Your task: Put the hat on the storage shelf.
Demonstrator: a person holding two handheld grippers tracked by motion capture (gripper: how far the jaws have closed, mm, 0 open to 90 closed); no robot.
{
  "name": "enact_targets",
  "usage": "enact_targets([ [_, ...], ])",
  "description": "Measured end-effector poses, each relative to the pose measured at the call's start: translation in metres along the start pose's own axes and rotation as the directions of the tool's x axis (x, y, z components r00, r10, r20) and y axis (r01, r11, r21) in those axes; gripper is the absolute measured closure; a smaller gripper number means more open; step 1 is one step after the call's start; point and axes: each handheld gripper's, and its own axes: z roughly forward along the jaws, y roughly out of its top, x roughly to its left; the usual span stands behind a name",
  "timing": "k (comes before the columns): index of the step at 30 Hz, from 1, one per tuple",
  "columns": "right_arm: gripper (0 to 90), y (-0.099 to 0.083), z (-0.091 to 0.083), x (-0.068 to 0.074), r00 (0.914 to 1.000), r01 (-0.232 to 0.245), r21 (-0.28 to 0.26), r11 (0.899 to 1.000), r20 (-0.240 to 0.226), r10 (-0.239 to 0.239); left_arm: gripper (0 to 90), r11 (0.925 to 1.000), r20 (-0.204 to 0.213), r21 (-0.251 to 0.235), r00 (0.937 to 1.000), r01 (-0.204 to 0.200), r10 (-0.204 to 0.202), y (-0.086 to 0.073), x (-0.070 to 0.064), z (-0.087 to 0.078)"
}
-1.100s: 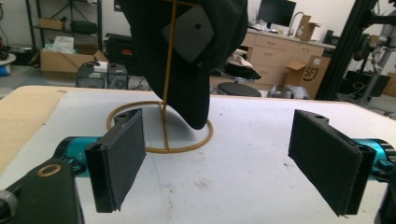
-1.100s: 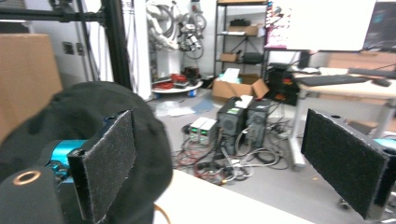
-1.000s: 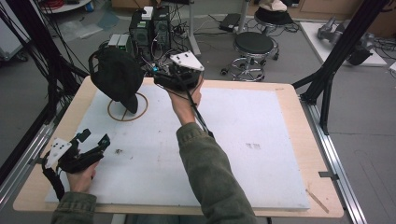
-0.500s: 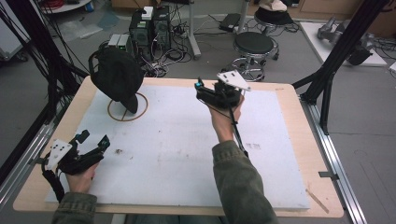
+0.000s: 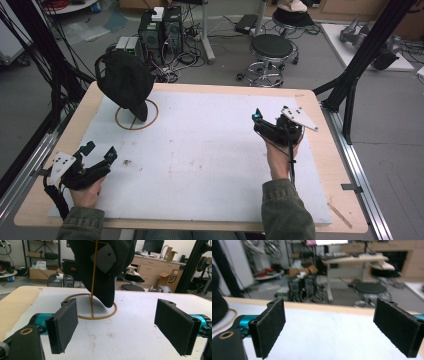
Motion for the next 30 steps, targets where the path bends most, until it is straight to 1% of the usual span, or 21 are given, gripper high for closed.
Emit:
enact_targets([
  [1,9.6,-0.002,-0.004,-0.004,1.0,0.008,-0.02,1.0,0.003,-0.008,19.2,1.0,0.0,0.0,1.0,0.0,0.0,0.0,0.0,0.0],
  [2,9.6,-0.003,-0.008,-0.007,0.9998,0.015,-0.023,1.0,0.012,-0.014,19.2,1.0,-0.001,0.0,1.0,0.003,-0.003,0.0,0.0,0.0],
  [3,9.6,-0.005,-0.011,-0.009,0.9999,0.008,-0.022,1.0,0.015,-0.008,19.2,1.0,-0.002,0.0,1.0,0.003,-0.003,0.0,0.0,-0.001],
  [5,9.6,-0.009,-0.017,-0.015,0.9996,0.013,-0.016,1.0,0.026,-0.012,19.2,1.0,-0.008,0.0,1.0,0.004,-0.004,0.0,0.0,-0.001],
  [6,9.6,-0.009,-0.017,-0.015,0.9996,0.013,-0.016,1.0,0.026,-0.012,19.2,1.0,-0.01,-0.003,0.9999,0.006,-0.006,0.0,0.0,-0.002],
  [7,9.6,-0.013,-0.024,-0.02,0.9994,0.012,-0.023,1.0,0.033,-0.011,19.2,1.0,-0.009,0.001,1.0,0.005,-0.005,-0.001,0.0,-0.003],
  [10,9.7,-0.02,-0.032,-0.025,0.999,0.019,-0.013,1.0,0.041,-0.018,19.1,1.0,-0.007,0.002,1.0,0.006,-0.006,-0.001,-0.001,-0.004],
  [11,9.7,-0.023,-0.035,-0.028,0.9988,0.022,-0.009,1.0,0.045,-0.021,19.1,0.9999,-0.014,0.007,0.9998,-0.012,0.012,-0.001,-0.003,-0.005],
  [13,9.7,-0.029,-0.039,-0.032,0.9986,0.014,-0.001,1.0,0.052,-0.014,19.2,0.9998,-0.014,0.01,0.9997,-0.019,0.019,-0.001,-0.003,-0.006],
  [14,9.7,-0.029,-0.039,-0.032,0.9986,0.014,-0.001,1.0,0.052,-0.014,19.2,0.9997,-0.016,0.008,0.9996,-0.023,0.023,-0.001,-0.003,-0.007],
  [16,9.6,-0.039,-0.045,-0.038,0.9977,-0.012,-0.001,1.0,0.066,0.012,19.1,0.9997,-0.019,0.008,0.9996,-0.021,0.021,-0.001,-0.003,-0.007],
  [19,9.6,-0.048,-0.051,-0.044,0.9954,-0.019,-0.009,1.0,0.094,0.02,19.1,0.9998,-0.025,0.006,0.9995,-0.02,0.02,-0.001,-0.002,-0.007],
  [23,9.7,-0.061,-0.059,-0.047,0.9912,-0.029,-0.007,1.0,0.129,0.029,18.6,0.9997,-0.033,0.003,0.9992,-0.024,0.025,-0.001,-0.002,-0.007],
  [24,9.7,-0.064,-0.061,-0.048,0.9908,-0.018,-0.008,1.0,0.134,0.019,18.4,0.9996,-0.039,0.003,0.9989,-0.026,0.027,-0.001,-0.002,-0.007],
  [26,9.7,-0.066,-0.062,-0.048,0.9906,-0.015,-0.01,1.0,0.136,0.016,18.2,0.9996,-0.04,0.001,0.9988,-0.028,0.028,-0.001,-0.002,-0.007],
  [27,9.7,-0.071,-0.066,-0.049,0.9898,-0.01,-0.014,1.0,0.142,0.011,18.3,0.9995,-0.044,0.004,0.9986,-0.03,0.03,-0.001,-0.002,-0.008],
  [29,9.7,-0.076,-0.069,-0.051,0.9895,-0.012,-0.016,1.0,0.144,0.014,18.3,0.9995,-0.048,0.004,0.9984,-0.031,0.031,-0.001,-0.001,-0.008],
  [30,9.7,-0.076,-0.069,-0.051,0.9895,-0.012,-0.016,1.0,0.144,0.014,18.3,0.9995,-0.048,0.004,0.9984,-0.031,0.031,-0.001,-0.001,-0.008],
])
